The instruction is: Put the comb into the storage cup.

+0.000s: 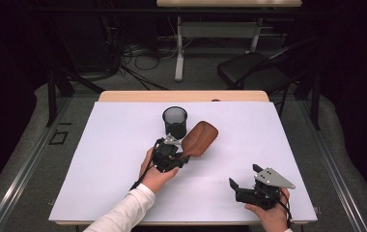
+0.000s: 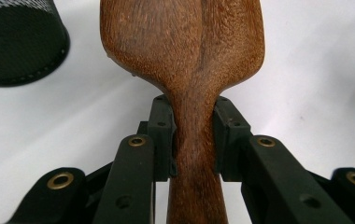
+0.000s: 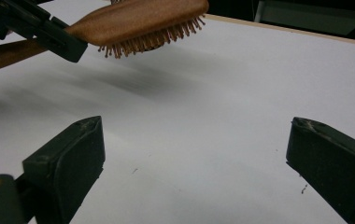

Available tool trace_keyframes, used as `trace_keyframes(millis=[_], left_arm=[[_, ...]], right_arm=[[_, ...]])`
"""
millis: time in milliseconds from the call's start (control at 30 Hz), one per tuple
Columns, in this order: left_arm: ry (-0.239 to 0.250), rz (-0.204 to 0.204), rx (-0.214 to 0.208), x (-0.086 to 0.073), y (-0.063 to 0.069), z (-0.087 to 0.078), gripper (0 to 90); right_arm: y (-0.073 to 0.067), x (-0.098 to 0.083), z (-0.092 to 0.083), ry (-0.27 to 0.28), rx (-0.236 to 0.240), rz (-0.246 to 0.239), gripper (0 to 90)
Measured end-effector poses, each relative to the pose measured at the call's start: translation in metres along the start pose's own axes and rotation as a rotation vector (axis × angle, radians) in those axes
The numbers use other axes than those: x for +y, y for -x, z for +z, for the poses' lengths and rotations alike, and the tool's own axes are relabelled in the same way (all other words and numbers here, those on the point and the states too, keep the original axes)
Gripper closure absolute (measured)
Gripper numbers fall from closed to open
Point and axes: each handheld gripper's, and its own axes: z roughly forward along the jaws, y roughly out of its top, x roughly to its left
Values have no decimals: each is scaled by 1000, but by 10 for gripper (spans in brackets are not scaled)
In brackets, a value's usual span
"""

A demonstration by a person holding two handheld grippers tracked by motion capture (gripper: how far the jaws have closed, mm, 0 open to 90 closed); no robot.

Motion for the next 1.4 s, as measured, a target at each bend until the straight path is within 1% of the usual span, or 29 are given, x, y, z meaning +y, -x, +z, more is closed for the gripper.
trace_keyframes(millis=[133,167,333,400,500,633,900,1033,1100,1233,1300,1400], left_arm=[[32,-6,-4,0,-2,-7,721],[42,-14,-3,0,-1,-8,721],[76,-18,-5,-1,-2,-16,721],[84,-15,-5,-1,-3,-18,721],[110,-11,-1,-2,-2,-23,721],[139,-8,-9,-2,0,-30,721],[221,-6,-25,-6,2,-44,721],[243,0,-30,-7,3,-50,721],[254,10,-25,-8,4,-52,721],[288,10,-32,-11,4,-59,720],[302,18,-34,-12,4,-62,720],[321,15,-36,-14,3,-66,721]], right_arm=[[0,0,0,-7,0,-1,44],[0,0,0,-3,0,-2,44],[0,0,0,-5,-2,-4,44],[0,0,1,-4,-2,-6,44],[0,0,1,-6,-1,-5,44],[0,0,0,-5,2,-1,47],[-1,-1,1,-5,1,1,50],[-1,-1,2,-6,4,6,50],[-1,-1,2,-1,6,6,50],[-1,-1,2,3,14,9,50],[-1,0,1,0,15,5,50],[-1,0,0,4,17,6,50]])
